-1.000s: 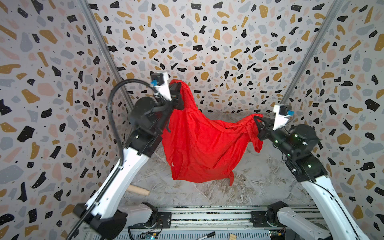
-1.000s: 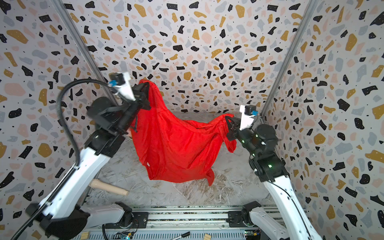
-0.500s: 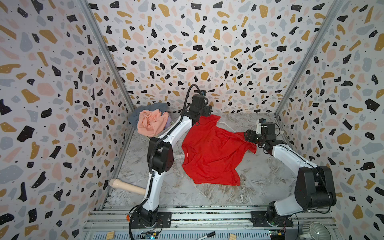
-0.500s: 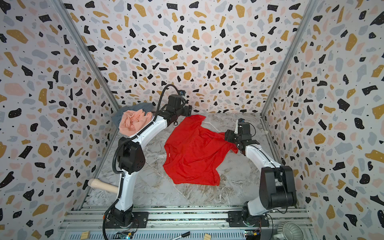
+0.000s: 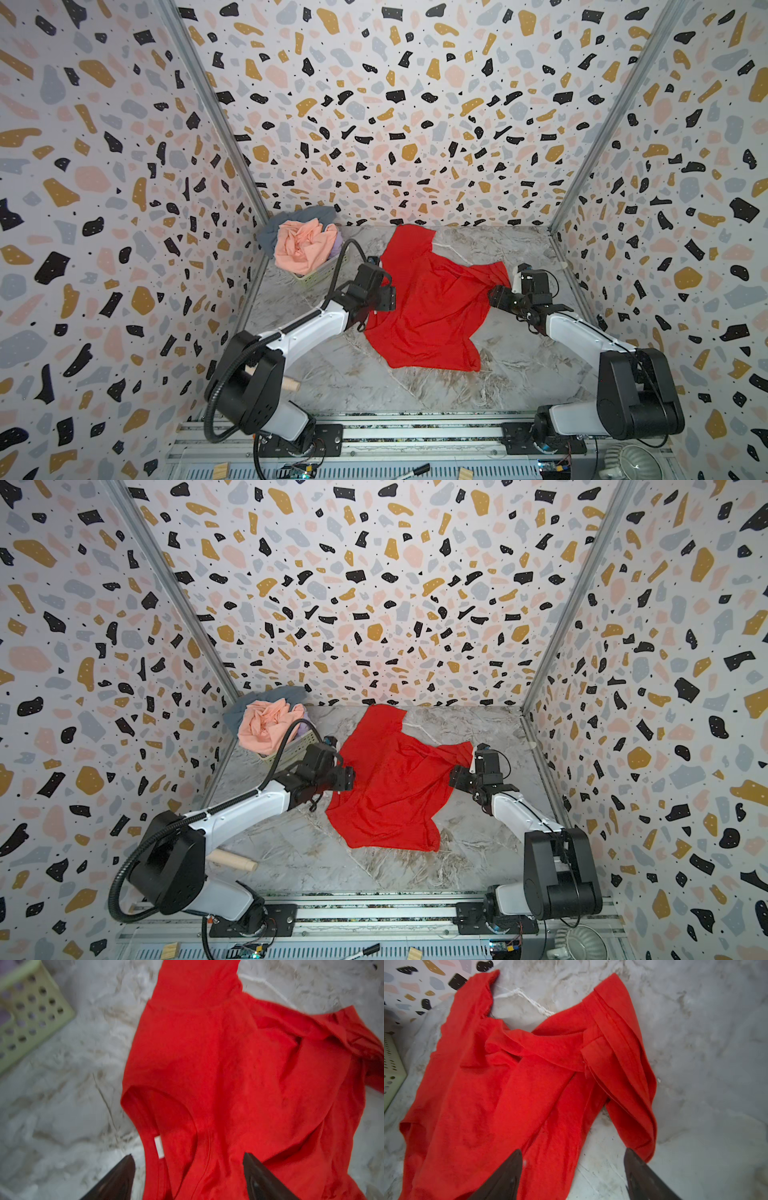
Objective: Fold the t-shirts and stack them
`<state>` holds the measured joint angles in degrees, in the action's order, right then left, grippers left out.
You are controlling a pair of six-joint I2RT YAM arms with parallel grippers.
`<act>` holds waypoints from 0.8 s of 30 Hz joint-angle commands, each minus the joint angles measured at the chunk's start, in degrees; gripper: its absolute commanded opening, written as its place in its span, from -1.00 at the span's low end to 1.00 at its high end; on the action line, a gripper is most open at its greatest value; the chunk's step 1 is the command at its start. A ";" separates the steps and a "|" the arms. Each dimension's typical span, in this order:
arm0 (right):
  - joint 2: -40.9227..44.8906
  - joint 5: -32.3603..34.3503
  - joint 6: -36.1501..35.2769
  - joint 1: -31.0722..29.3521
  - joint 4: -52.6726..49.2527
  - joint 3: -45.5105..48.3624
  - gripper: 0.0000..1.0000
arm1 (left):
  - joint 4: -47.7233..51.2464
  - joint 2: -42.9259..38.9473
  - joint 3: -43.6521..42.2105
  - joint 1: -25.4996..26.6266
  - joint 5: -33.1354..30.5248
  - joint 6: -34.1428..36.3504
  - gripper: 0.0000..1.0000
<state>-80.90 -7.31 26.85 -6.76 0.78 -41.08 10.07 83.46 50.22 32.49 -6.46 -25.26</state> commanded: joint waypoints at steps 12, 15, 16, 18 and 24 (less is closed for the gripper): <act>-12.87 -0.06 3.42 0.08 7.97 -3.91 0.60 | -12.98 -4.13 -17.60 2.58 5.13 -15.43 0.61; -16.13 -0.81 3.49 0.08 8.10 -6.29 0.54 | -17.02 -0.98 -18.14 2.58 7.84 -16.81 0.56; -16.93 -1.42 3.58 0.00 8.45 -6.77 0.48 | -18.56 -0.05 -18.34 2.58 9.06 -17.03 0.52; -18.38 -2.37 3.91 0.02 9.11 -7.46 0.27 | -20.48 1.39 -18.25 2.62 10.07 -17.56 0.42; -18.51 -4.35 3.88 0.08 10.72 -8.25 -0.83 | -23.98 1.34 -16.79 2.62 12.08 -17.19 -0.74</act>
<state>-101.49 -9.93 30.48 -6.70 10.70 -48.38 -9.43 86.08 32.64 34.81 3.25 -42.24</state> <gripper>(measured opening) 0.106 0.181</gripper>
